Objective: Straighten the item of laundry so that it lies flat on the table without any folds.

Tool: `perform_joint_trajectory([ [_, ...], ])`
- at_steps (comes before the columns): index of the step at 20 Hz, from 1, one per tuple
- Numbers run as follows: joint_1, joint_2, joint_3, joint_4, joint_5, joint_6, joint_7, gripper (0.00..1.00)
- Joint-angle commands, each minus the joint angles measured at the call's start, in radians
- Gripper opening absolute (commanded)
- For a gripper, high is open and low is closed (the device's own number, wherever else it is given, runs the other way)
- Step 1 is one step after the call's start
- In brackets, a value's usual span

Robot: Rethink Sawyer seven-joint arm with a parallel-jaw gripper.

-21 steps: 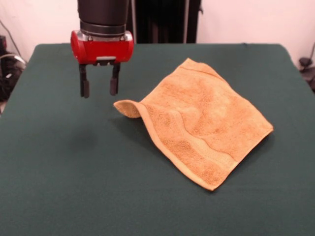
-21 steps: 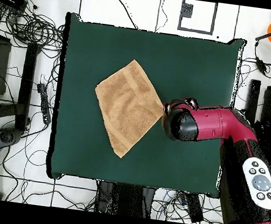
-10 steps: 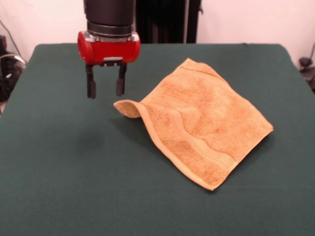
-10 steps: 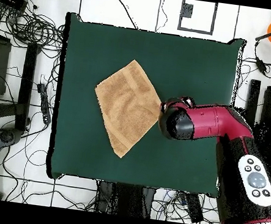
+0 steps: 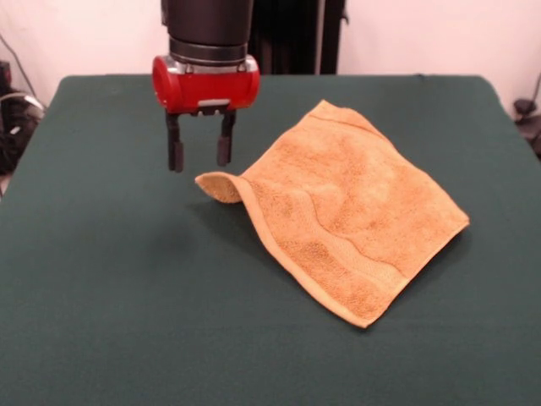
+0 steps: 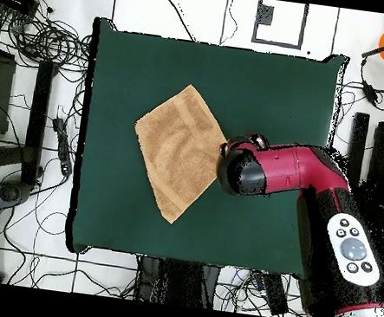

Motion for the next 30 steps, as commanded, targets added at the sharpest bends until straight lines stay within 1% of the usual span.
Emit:
perform_joint_trajectory([
  [1, 0.055, 0.045, 0.058, 0.112, -0.062, 0.060, -0.205, 1.00],
  [20, 0.088, 0.034, 0.035, 0.112, -0.072, 0.058, -0.177, 1.00],
  [26, 0.085, 0.041, 0.049, 0.103, -0.063, 0.091, -0.223, 1.00],
  [30, 0.081, 0.046, 0.057, 0.089, -0.034, 0.131, -0.239, 1.00],
])
